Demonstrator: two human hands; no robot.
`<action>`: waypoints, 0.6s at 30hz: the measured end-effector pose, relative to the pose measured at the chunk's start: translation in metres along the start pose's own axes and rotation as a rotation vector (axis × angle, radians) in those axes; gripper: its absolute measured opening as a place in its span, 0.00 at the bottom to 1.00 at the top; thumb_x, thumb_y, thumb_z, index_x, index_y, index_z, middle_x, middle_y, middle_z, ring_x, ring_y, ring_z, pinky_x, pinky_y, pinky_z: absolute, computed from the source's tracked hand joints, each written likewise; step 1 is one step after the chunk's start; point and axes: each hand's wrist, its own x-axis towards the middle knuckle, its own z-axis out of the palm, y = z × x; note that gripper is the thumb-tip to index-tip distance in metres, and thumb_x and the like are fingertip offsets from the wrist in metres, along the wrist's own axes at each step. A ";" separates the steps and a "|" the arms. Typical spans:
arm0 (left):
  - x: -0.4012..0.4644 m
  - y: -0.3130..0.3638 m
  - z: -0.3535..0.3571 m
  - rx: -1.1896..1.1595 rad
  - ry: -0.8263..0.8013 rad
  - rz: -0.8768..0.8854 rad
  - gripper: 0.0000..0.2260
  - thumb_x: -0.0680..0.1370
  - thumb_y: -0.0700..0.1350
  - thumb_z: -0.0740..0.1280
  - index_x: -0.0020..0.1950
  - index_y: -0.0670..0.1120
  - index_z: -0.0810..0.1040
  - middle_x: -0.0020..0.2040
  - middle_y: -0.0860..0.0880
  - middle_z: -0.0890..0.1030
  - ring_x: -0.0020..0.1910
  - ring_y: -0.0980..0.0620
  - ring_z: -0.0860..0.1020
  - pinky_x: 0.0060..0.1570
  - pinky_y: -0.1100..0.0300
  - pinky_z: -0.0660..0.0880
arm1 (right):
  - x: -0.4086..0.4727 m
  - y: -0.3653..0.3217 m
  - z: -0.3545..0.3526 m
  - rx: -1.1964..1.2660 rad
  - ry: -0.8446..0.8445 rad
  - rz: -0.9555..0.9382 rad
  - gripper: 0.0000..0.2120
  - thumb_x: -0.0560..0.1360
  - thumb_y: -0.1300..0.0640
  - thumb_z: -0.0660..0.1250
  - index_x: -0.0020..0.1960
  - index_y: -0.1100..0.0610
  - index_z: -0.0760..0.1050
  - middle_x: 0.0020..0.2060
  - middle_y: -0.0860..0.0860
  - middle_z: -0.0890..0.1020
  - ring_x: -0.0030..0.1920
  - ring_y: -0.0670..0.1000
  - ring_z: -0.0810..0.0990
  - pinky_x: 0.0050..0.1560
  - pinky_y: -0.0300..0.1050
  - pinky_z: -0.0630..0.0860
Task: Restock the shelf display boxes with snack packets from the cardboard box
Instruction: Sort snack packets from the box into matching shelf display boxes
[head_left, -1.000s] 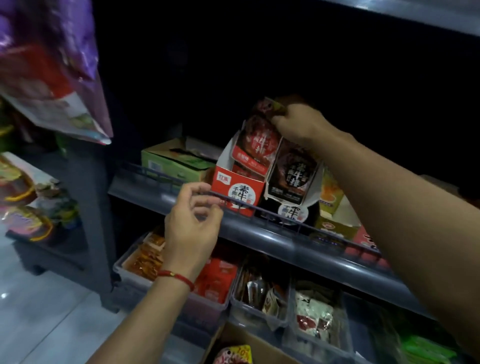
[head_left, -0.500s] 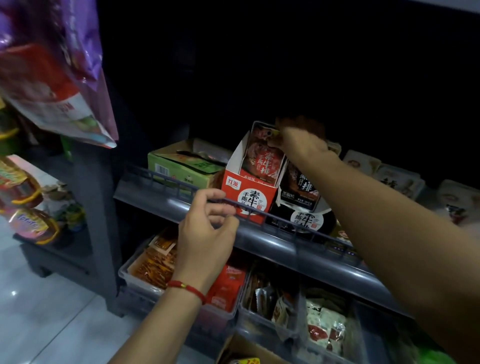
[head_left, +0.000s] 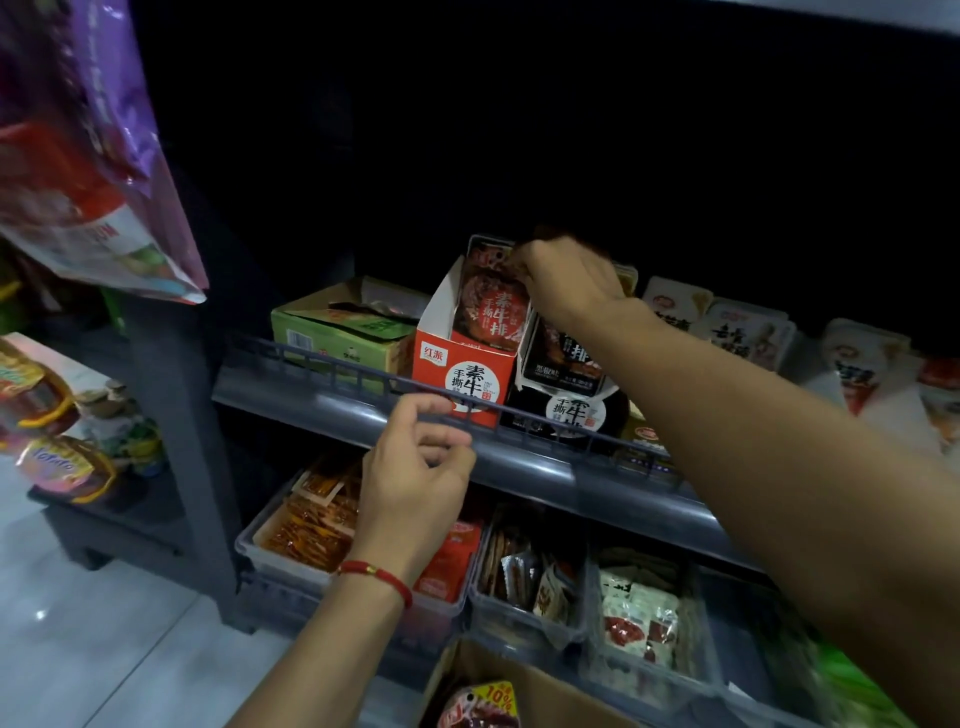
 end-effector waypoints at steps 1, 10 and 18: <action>0.000 0.001 0.000 0.017 -0.013 0.011 0.13 0.77 0.41 0.70 0.57 0.56 0.75 0.47 0.53 0.84 0.46 0.56 0.82 0.48 0.50 0.84 | -0.002 0.001 -0.004 -0.009 0.040 -0.006 0.14 0.80 0.61 0.65 0.65 0.56 0.78 0.54 0.58 0.82 0.50 0.60 0.82 0.42 0.48 0.74; -0.037 -0.028 -0.011 0.812 -0.839 0.115 0.11 0.79 0.50 0.67 0.61 0.57 0.77 0.48 0.57 0.83 0.44 0.62 0.80 0.48 0.62 0.78 | -0.172 -0.001 -0.047 0.355 0.129 -0.235 0.11 0.75 0.56 0.60 0.53 0.53 0.80 0.47 0.50 0.82 0.46 0.54 0.81 0.44 0.52 0.79; -0.101 -0.062 0.015 1.162 -1.401 -0.031 0.18 0.83 0.52 0.64 0.71 0.49 0.73 0.68 0.46 0.77 0.64 0.45 0.76 0.60 0.56 0.74 | -0.388 -0.015 0.054 0.462 -0.735 -0.014 0.10 0.80 0.54 0.62 0.58 0.46 0.78 0.51 0.45 0.84 0.45 0.46 0.81 0.43 0.42 0.76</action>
